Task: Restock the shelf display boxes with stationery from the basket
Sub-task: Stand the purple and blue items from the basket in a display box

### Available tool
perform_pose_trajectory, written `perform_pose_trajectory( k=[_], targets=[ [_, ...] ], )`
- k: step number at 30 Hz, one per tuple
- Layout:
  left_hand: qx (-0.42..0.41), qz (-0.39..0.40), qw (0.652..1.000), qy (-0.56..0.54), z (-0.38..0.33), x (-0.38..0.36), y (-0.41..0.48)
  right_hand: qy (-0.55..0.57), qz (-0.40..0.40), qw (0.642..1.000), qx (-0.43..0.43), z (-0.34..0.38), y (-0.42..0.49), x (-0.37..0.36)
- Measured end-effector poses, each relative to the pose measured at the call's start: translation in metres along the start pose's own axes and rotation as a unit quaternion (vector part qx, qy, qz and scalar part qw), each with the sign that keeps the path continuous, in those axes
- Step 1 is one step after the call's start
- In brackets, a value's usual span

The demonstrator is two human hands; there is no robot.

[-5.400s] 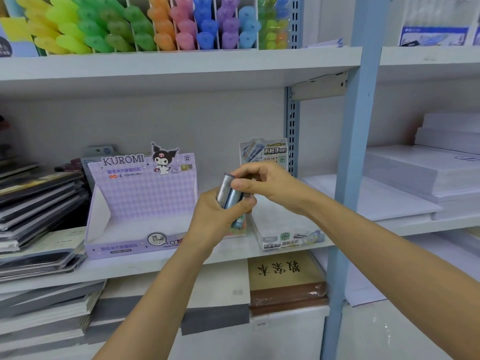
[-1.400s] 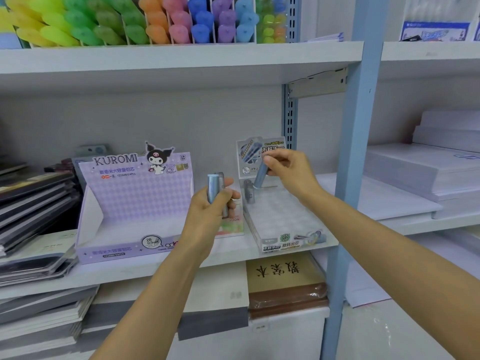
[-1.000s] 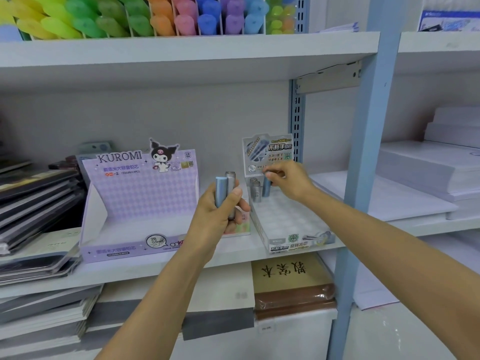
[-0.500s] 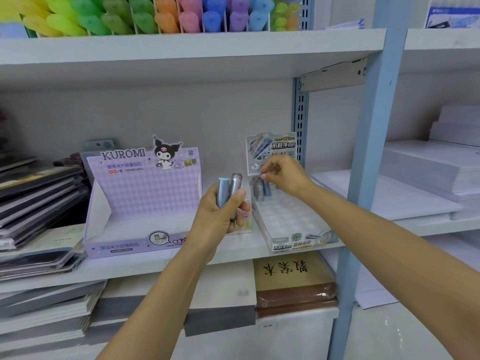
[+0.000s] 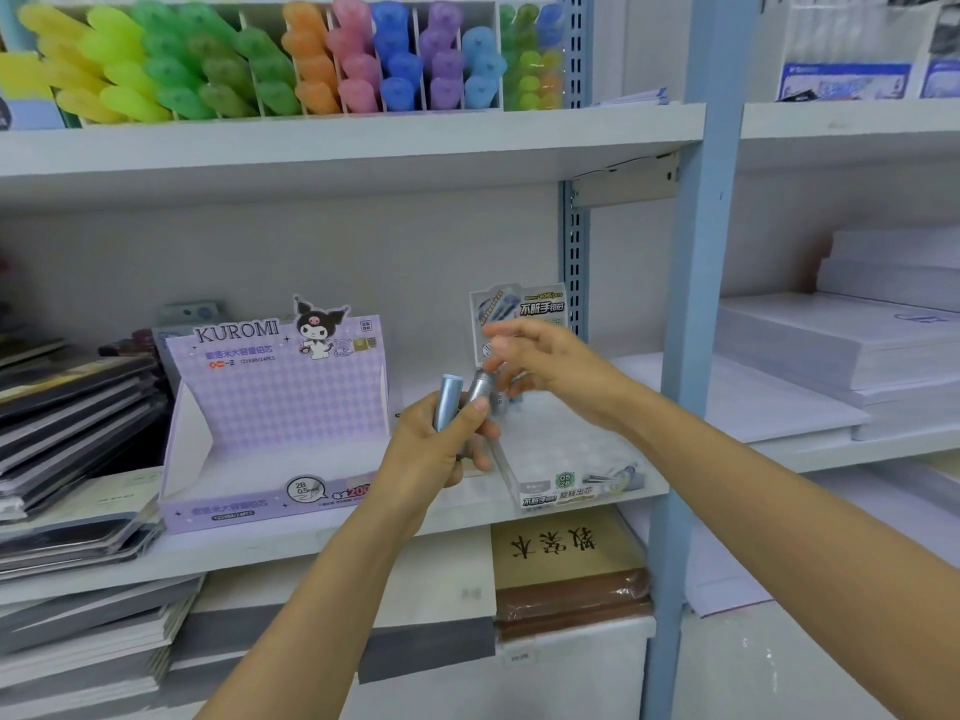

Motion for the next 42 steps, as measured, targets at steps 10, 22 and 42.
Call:
perform_pose_trajectory(
  k=[10,22,42],
  targets=[
    [0.043,-0.019,0.999,0.001,-0.004,0.002,-0.005,-0.005,-0.186,0.98,0.067,0.009,-0.011,0.026],
    [0.054,-0.045,0.997,-0.018,0.012,0.022,-0.002,-0.308,-0.194,0.927,0.085,-0.031,0.01,0.015],
    [0.0,-0.031,0.998,-0.055,0.011,0.029,-0.01,-0.355,-0.089,0.931,0.018,-0.043,0.022,0.003]
  ],
)
Point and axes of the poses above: each hand's wrist, its own y-axis towards the middle knuckle, its own x-axis out of the back of the hand, z = x × y, the point moved 4 cm from there along y, towards the middle knuckle, and after that the axes turned 1 degree about z, right-handed, at the moved point
